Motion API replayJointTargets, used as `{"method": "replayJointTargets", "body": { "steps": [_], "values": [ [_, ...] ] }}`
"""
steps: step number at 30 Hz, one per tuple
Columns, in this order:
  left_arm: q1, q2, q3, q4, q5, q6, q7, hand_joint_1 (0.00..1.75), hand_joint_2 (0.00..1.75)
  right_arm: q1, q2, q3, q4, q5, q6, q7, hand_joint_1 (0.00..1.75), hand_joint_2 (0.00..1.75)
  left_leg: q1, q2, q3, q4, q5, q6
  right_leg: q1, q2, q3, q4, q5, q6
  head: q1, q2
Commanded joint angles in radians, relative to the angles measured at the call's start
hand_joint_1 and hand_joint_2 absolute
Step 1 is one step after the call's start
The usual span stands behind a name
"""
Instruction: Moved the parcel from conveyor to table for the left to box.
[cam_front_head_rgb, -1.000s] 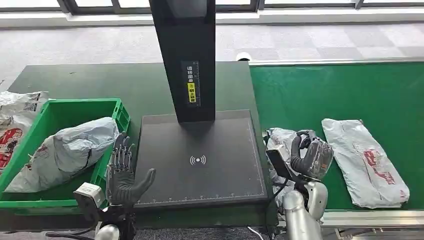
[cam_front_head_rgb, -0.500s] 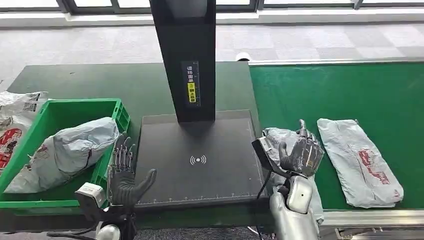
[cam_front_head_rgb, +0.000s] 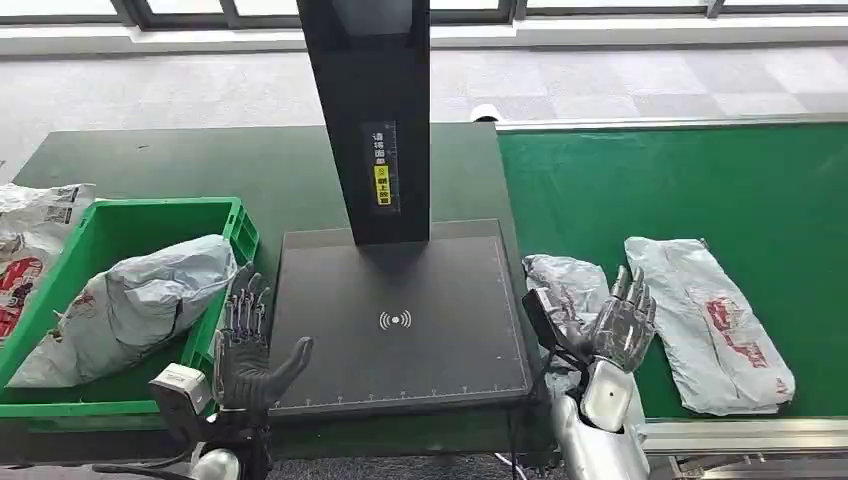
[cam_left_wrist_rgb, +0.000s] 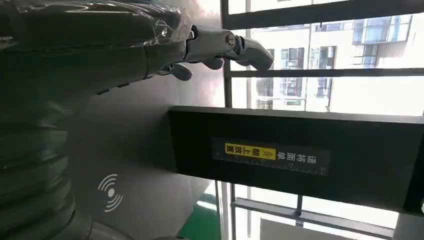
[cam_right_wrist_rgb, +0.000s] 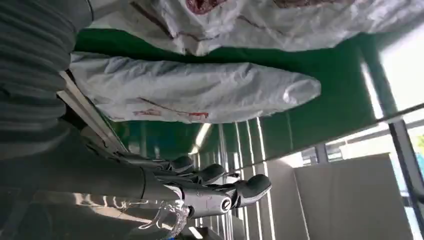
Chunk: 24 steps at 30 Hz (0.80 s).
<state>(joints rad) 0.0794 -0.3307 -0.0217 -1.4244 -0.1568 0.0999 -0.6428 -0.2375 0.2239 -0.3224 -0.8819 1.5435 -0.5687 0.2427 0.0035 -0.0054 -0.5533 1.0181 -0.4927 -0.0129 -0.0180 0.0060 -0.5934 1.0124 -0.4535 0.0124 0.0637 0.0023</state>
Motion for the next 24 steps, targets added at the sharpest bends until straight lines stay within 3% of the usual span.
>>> {"method": "replayJointTargets", "body": {
  "steps": [1,3,4,6,14,16,18,19,24],
  "values": [
    [-0.021,-0.018,0.05,0.01,0.001,-0.004,0.017,0.0,1.75,-0.048,-0.073,-0.075,0.178,0.014,0.069,0.081,0.0,1.75,0.0,-0.001,0.001,-0.001,0.0,0.0,0.001,-0.002,0.002,-0.001,0.0,-0.001,0.0,0.0],
    [-0.018,-0.016,0.047,0.009,0.0,-0.004,0.017,0.0,1.75,-0.049,-0.067,-0.085,0.184,0.0,0.1,0.033,0.0,1.75,0.001,-0.001,0.002,-0.003,0.001,0.0,0.001,-0.002,0.003,-0.003,0.001,-0.001,0.0,0.0],
    [-0.02,-0.011,0.039,0.019,0.001,-0.002,0.018,0.0,1.75,-0.056,-0.074,-0.083,0.237,0.002,0.196,0.009,0.0,1.75,0.001,-0.001,0.002,-0.004,0.001,0.0,0.001,-0.002,0.003,-0.004,0.001,-0.002,0.0,0.0],
    [-0.026,-0.007,0.03,0.031,0.001,-0.003,0.018,0.0,1.75,-0.067,-0.088,-0.077,0.314,0.027,0.24,0.034,0.0,1.75,0.001,0.0,0.002,-0.002,0.0,0.0,0.001,-0.001,0.002,-0.002,0.0,-0.001,0.0,0.0],
    [-0.022,-0.003,0.025,0.029,0.005,-0.001,0.018,0.0,1.75,-0.068,-0.103,-0.077,0.368,0.015,0.225,0.029,0.0,1.75,0.001,0.0,0.004,-0.002,0.001,0.0,0.001,-0.001,0.004,-0.003,0.001,-0.001,0.0,0.0],
    [-0.022,0.003,0.021,0.035,0.009,-0.002,0.018,0.0,1.75,-0.064,-0.102,-0.087,0.384,-0.041,0.289,-0.089,0.0,1.75,0.001,-0.001,0.005,-0.001,0.0,0.001,0.001,-0.001,0.005,-0.002,0.001,-0.001,0.0,0.0],
    [-0.031,0.007,0.016,0.055,0.011,-0.003,0.017,0.0,1.75,-0.059,-0.106,-0.09,0.409,-0.074,0.334,-0.143,0.0,1.75,0.001,-0.001,0.005,-0.003,0.002,0.001,0.002,-0.002,0.006,-0.004,0.002,-0.001,0.0,0.0],
    [-0.034,0.008,0.015,0.061,0.013,-0.003,0.015,0.0,1.75,-0.056,-0.104,-0.1,0.412,-0.095,0.323,-0.153,1.75,1.75,0.001,-0.001,0.005,-0.005,0.003,0.001,0.002,-0.003,0.006,-0.006,0.003,-0.001,0.0,0.0],
    [-0.033,0.007,0.014,0.059,0.014,-0.003,0.014,0.0,1.75,-0.059,-0.104,-0.103,0.416,-0.102,0.322,-0.152,1.75,1.75,0.001,0.006,0.007,-0.001,-0.005,0.001,0.001,0.005,0.013,-0.003,-0.001,-0.001,0.0,0.0]
  ]
}}
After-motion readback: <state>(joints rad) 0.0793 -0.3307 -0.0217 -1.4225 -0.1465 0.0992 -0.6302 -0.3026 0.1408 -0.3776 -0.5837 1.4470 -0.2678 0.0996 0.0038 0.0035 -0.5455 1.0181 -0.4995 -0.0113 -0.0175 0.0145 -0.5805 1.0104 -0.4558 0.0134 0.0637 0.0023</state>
